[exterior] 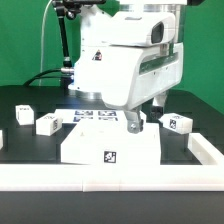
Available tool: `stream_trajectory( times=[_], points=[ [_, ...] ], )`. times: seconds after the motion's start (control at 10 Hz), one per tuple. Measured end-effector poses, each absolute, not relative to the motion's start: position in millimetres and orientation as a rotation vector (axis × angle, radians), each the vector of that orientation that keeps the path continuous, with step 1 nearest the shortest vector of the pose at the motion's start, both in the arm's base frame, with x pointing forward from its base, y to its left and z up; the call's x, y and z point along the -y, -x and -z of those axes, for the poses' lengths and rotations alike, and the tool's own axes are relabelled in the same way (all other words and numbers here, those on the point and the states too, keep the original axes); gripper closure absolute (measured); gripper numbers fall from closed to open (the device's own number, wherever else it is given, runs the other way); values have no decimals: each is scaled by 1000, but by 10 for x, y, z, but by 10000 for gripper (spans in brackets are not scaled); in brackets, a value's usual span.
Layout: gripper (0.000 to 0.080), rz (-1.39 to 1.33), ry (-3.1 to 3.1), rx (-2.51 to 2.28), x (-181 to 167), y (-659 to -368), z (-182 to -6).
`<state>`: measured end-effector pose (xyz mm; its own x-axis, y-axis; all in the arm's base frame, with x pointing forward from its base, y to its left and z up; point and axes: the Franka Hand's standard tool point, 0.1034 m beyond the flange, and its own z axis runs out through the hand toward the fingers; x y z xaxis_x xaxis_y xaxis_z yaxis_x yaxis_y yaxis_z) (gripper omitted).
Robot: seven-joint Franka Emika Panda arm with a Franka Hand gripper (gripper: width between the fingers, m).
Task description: Assemble one leg
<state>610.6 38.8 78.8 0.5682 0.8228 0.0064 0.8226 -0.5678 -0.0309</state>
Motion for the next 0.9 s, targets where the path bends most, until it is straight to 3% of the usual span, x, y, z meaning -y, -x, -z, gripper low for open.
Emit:
stream_trajectory(
  times=[0.9],
  points=[
    [150, -6, 2750, 1465, -388, -6105, -786]
  ],
)
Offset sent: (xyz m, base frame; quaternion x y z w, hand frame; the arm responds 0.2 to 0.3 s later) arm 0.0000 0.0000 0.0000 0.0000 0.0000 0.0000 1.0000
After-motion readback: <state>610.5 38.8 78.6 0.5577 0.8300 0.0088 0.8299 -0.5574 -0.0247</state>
